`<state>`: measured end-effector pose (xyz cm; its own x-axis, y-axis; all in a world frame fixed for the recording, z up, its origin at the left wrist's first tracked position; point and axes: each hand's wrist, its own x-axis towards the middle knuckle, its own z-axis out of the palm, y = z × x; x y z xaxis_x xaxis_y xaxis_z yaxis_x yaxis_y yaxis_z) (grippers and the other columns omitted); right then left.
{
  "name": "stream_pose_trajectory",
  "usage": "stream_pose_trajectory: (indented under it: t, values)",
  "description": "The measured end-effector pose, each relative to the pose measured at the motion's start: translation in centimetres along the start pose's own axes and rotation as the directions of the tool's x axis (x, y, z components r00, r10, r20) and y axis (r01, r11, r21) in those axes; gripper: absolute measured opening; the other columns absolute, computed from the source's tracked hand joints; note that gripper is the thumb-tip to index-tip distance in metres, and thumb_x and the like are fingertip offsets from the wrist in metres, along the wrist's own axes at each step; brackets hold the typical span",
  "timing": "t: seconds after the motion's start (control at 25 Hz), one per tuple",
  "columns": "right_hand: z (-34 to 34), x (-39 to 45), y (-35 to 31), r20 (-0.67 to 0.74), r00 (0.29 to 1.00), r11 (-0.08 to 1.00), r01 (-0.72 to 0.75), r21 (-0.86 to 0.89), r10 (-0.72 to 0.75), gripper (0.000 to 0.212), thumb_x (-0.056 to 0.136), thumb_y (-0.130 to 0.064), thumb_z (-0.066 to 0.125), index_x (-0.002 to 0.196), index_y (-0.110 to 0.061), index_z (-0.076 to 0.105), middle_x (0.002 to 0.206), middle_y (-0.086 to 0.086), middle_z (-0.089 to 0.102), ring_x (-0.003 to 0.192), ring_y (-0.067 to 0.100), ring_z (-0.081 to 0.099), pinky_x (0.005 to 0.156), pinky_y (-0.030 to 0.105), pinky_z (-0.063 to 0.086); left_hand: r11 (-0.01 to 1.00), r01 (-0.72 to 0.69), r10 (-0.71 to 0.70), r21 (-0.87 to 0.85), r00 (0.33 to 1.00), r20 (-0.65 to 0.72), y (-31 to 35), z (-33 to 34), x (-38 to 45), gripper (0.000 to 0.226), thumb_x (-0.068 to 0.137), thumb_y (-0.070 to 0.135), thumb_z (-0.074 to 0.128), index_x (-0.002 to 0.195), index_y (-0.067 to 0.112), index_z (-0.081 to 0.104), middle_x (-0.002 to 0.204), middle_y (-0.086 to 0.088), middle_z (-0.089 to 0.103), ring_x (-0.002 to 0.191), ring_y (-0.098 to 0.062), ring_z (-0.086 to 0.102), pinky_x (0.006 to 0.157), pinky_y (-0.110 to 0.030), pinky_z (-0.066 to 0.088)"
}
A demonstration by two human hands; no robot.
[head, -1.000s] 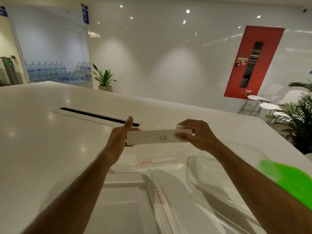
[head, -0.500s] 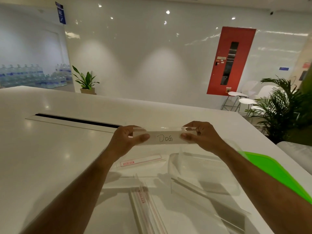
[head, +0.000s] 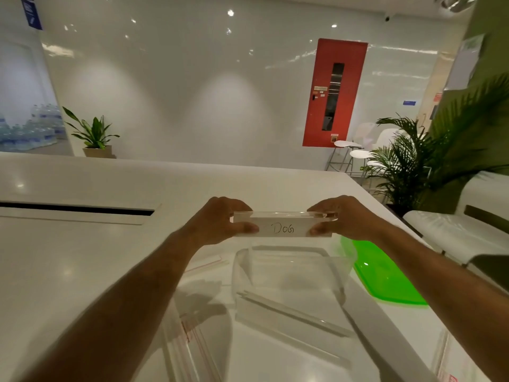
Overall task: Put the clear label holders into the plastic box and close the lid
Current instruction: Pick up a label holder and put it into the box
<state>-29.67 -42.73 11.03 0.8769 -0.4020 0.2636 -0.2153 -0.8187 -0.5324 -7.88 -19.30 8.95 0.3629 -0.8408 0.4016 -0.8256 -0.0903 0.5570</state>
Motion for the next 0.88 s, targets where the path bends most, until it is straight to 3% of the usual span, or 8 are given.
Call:
stream_pose_trajectory:
  t: [0.16, 0.32, 0.52, 0.72, 0.88]
  values:
    - [-0.3, 0.2, 1.6, 0.156, 0.986, 0.983, -0.029, -0.182, 0.058, 0.062, 0.068, -0.034, 0.088, 0.124, -0.019, 0.067, 0.119, -0.003, 0.071, 0.106, 0.011, 0.066, 0.088, 0.016, 0.047, 0.974, -0.065, 0.021, 0.216, 0.980, 0.197, 1.3, 1.8, 2.4, 0.047, 0.081, 0.046, 0.076, 0.120, 0.020, 0.067, 0.108, 0.004, 0.072, 0.091, -0.019, 0.068, 0.078, -0.025, 0.056]
    - [0.7, 1.3, 2.3, 0.246, 0.966, 0.933, 0.016, -0.359, 0.078, 0.059, 0.074, -0.035, 0.083, 0.126, -0.017, 0.063, 0.122, 0.003, 0.070, 0.108, 0.021, 0.064, 0.092, 0.029, 0.049, 0.873, -0.121, -0.052, 0.472, 0.940, 0.337, 1.7, 3.0, 4.5, 0.044, 0.087, 0.046, 0.067, 0.125, 0.023, 0.062, 0.110, -0.004, 0.071, 0.092, -0.023, 0.065, 0.084, -0.039, 0.055]
    - [1.3, 2.9, 3.6, 0.305, 0.943, 0.901, 0.015, -0.433, 0.130, 0.054, 0.080, -0.034, 0.078, 0.128, -0.017, 0.059, 0.122, 0.006, 0.067, 0.107, 0.027, 0.061, 0.092, 0.037, 0.049, 0.814, -0.124, -0.111, 0.567, 0.926, 0.362, 2.1, 4.2, 6.6, 0.039, 0.088, 0.041, 0.068, 0.121, 0.022, 0.062, 0.101, -0.004, 0.066, 0.085, -0.023, 0.061, 0.072, -0.034, 0.050]
    - [2.2, 4.3, 4.6, 0.327, 0.924, 0.848, 0.007, -0.531, 0.197, 0.042, 0.082, -0.032, 0.074, 0.120, -0.018, 0.061, 0.102, 0.006, 0.070, 0.095, 0.027, 0.064, 0.082, 0.035, 0.051, 0.797, -0.076, -0.179, 0.599, 0.918, 0.354, 1.7, 5.9, 7.8, 0.037, 0.087, 0.037, 0.070, 0.118, 0.018, 0.063, 0.087, 0.001, 0.052, 0.081, -0.023, 0.057, 0.071, -0.033, 0.047]
    - [3.9, 5.0, 4.8, 0.347, 0.906, 0.807, 0.008, -0.590, 0.244, 0.034, 0.079, -0.031, 0.075, 0.108, -0.018, 0.064, 0.098, 0.007, 0.062, 0.088, 0.027, 0.060, 0.071, 0.031, 0.044, 0.738, -0.073, -0.242, 0.671, 0.900, 0.363, 1.3, 7.7, 8.3, 0.038, 0.084, 0.033, 0.074, 0.115, 0.015, 0.063, 0.100, -0.006, 0.060, 0.085, -0.024, 0.058, 0.069, -0.031, 0.040]
